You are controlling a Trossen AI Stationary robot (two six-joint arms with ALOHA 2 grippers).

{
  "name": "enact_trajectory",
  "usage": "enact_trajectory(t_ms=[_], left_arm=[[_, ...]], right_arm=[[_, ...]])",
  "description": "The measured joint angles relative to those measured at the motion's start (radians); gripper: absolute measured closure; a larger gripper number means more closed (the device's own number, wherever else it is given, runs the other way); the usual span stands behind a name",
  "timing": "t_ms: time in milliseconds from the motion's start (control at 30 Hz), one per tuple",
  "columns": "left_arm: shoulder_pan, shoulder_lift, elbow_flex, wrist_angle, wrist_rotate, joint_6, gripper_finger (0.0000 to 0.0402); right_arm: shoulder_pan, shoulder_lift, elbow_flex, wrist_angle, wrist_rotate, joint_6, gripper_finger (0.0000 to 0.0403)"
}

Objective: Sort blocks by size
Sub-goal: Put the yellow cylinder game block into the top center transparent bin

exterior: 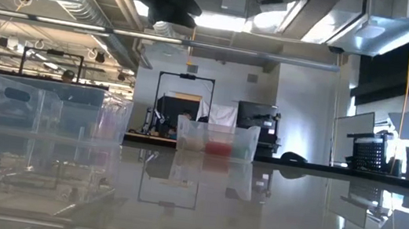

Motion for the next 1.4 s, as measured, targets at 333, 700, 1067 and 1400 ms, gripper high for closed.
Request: enact_trajectory(t_ms=[333,700,1067,1400], left_arm=[[0.0,0.0,0.0,0.0,0.0,0.0,0.0196],[0.0,0.0,0.0,-0.001,0.0,0.009,0.0196],[0.0,0.0,0.0,-0.001,0.0,0.021,0.0196],[0.0,0.0,0.0,-0.001,0.0,0.027,0.0196]], right_arm=[[0.022,0.053,0.0,-0.039,-0.086,0.098,0.0194],[0.02,0.112,0.0,-0.038,-0.137,0.102,0.0194],[0.02,0.134,-0.029,-0.034,-0.138,0.098,0.0194],[0.02,0.134,-0.1,0.061,-0.138,0.09,0.0194]])
